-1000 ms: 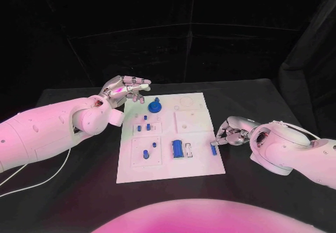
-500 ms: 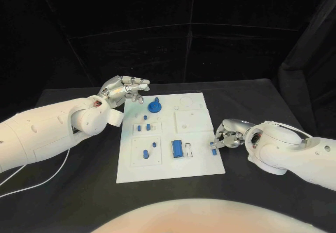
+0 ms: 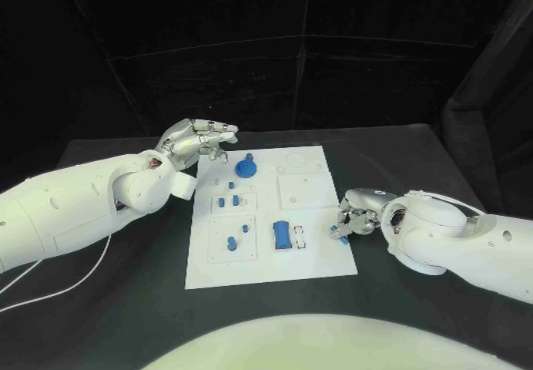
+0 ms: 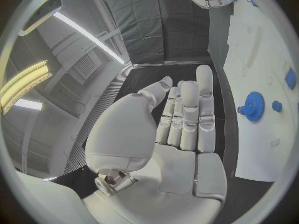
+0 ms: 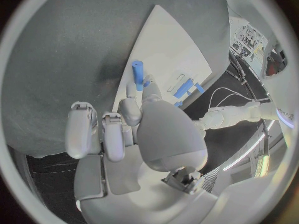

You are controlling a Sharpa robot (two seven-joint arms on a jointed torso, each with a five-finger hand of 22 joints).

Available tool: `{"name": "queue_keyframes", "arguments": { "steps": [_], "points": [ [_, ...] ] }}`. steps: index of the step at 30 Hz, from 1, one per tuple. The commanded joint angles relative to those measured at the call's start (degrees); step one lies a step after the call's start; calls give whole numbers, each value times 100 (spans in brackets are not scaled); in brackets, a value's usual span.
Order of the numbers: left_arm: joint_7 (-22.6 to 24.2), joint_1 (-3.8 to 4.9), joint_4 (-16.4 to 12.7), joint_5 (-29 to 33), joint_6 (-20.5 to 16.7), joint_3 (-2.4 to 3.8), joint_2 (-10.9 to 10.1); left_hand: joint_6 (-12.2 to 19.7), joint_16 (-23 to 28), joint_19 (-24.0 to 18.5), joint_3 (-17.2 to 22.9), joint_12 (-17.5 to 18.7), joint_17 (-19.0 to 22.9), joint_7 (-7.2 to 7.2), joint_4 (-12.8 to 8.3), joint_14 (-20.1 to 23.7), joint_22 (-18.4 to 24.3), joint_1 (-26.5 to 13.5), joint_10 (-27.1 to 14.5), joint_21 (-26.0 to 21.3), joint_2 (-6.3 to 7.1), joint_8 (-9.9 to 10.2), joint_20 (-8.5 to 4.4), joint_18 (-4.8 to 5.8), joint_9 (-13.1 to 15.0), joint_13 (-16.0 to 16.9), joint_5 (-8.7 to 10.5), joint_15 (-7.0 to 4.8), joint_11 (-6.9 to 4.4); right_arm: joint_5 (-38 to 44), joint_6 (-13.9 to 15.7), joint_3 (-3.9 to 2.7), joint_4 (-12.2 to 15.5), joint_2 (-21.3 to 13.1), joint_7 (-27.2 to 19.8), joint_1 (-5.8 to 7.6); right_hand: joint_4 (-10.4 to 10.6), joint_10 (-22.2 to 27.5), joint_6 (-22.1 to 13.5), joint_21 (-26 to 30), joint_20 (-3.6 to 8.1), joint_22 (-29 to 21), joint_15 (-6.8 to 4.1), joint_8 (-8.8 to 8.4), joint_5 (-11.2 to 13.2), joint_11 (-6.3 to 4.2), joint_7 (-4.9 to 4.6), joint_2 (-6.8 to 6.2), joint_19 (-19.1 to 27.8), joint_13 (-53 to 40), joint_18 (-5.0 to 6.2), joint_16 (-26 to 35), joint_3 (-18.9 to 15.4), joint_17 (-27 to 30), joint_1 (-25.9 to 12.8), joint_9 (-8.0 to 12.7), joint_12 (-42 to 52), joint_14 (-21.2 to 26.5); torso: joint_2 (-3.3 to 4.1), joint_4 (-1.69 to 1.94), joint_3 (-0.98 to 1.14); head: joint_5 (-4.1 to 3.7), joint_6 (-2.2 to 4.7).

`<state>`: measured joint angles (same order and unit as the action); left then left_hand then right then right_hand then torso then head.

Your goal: Assemble the parts on the task board

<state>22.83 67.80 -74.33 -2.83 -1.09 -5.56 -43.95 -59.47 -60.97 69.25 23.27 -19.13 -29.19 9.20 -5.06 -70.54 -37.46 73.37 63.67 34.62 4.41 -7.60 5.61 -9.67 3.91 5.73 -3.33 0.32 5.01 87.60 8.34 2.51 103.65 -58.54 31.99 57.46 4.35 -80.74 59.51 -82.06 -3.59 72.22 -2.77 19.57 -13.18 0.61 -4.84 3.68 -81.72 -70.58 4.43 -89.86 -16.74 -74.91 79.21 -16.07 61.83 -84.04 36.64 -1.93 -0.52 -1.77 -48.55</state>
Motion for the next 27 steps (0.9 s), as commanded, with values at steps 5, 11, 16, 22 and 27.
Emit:
{"name": "queue_keyframes", "arguments": {
  "steps": [5, 11, 16, 22, 27],
  "points": [
    [44, 5, -5, 23, 68, 4, -4, 32, 6, -6, -34, -44, 8, 6, -13, 40, 9, 13, -50, -36, -26, -40, 48, -79, 5, 2, 17, 2, -5, 361, -367, 39, -47, 81, 108, -69, -306, 33, -42, 30, 53, 13, -47, -142, 63, -56, 21, 204, -13, 32, -79, -14, 294, -1509, 443, 51, -87, -596, -3, -2, -2, 2, -2],
    [45, 3, -5, 23, 68, 4, -4, 32, 6, -6, -34, -44, 8, 6, -13, 40, 9, 13, -50, -36, -26, -40, 48, -79, 5, 2, 17, 2, -5, 99, -88, 39, -19, 71, 101, -76, -283, 34, -6, 24, 59, 30, -47, -273, -565, -65, 25, 317, -25, 36, -82, -14, 558, -1509, 349, 106, -103, -596, -5, 1, 1, 6, 5],
    [44, 0, -1, 23, 67, 4, -4, 32, 6, -6, -34, -44, 8, 6, -13, 40, 9, 13, -50, -36, -26, -40, 48, -79, 5, 2, 17, 2, -5, -453, 296, 38, 25, -12, -54, -75, -241, 23, 11, 11, 65, 55, -52, -331, -805, -65, 32, 306, -38, 23, -86, -14, 710, -1509, 262, 126, -90, -596, -11, 5, -6, 13, 11],
    [46, -3, 3, 23, 75, 4, -1, 32, 6, -6, -34, -44, 8, 6, -13, 40, 9, 13, -50, -36, -26, -40, 48, -79, 5, 2, 17, 2, -5, -1285, 928, 37, 153, -87, -377, -72, -180, 11, 44, 3, 67, 72, -48, -381, -899, -61, 27, 174, -47, 13, -90, -14, 855, -1509, 105, 139, -79, -596, -6, 3, -3, 26, 25],
    [47, -3, 2, 23, 87, 3, 0, 34, 9, -6, -39, -47, 17, 6, -13, 45, 11, 15, -54, -39, -27, -43, 48, -79, 5, 2, 17, 1, -5, -1999, 1352, 36, 265, -108, -639, -70, 70, -34, 94, -12, 82, 100, -63, -427, -1150, -65, 34, -6, -62, -26, -94, -14, 851, -1509, -277, 132, -24, -596, -2, 12, -8, 30, 21]
  ]
}}
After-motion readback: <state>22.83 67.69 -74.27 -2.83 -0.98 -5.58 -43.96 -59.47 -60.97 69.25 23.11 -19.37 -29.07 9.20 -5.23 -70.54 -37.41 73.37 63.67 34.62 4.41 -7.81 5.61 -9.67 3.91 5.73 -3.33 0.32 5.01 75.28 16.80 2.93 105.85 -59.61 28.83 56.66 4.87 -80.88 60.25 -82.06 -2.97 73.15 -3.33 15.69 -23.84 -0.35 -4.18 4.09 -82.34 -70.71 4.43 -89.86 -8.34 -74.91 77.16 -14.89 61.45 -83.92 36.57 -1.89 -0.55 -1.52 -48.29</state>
